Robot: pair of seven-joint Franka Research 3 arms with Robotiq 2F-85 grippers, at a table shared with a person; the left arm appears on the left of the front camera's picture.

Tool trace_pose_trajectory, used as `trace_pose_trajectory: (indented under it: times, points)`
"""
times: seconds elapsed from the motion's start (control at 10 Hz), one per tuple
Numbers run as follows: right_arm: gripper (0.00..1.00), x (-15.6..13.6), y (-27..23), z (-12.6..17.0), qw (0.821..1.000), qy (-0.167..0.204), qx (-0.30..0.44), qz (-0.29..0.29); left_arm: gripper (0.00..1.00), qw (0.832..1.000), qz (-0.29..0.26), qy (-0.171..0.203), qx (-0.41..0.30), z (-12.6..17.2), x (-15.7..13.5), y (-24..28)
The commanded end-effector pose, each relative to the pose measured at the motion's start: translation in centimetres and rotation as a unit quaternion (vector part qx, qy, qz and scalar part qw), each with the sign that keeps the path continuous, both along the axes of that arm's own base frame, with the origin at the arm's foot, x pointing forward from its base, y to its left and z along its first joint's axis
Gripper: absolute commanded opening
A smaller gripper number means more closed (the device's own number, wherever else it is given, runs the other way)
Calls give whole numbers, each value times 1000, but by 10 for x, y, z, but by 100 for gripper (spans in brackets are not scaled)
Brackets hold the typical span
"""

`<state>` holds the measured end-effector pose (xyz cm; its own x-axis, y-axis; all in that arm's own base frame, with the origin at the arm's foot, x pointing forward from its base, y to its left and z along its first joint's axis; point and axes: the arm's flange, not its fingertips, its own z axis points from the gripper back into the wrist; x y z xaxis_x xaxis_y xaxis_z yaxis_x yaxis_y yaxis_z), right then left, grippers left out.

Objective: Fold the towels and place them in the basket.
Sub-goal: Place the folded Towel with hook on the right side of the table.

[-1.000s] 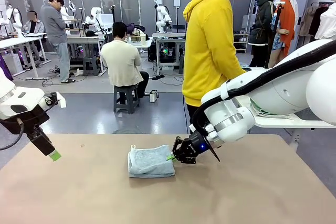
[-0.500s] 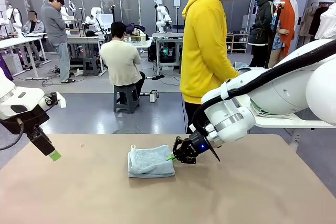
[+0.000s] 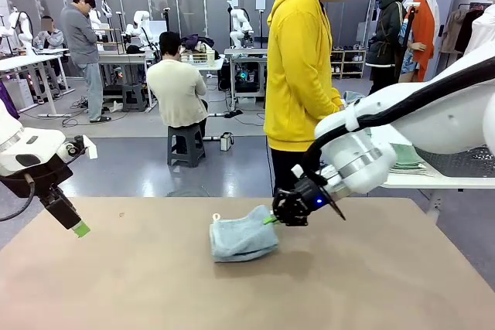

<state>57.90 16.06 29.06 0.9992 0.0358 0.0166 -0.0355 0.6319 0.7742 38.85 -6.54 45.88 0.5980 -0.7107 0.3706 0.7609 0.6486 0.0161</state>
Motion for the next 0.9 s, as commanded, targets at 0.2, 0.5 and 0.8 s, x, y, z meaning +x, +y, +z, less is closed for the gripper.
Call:
trace_pose_trajectory:
  times: [0.2, 0.5, 0.8]
  points:
    - [4, -14, -89, 7, 996, -80, -12, 27, 100, 1000, 9, -3, 6, 2, 4, -2]
    - [4, -14, -172, 7, 996, -87, -32, 16, 100, 1000, 9, -3, 6, 2, 4, -2]
    - [4, -11, -235, 14, 993, -82, -76, 19, 100, 1000, 9, -3, 6, 2, 4, -2]
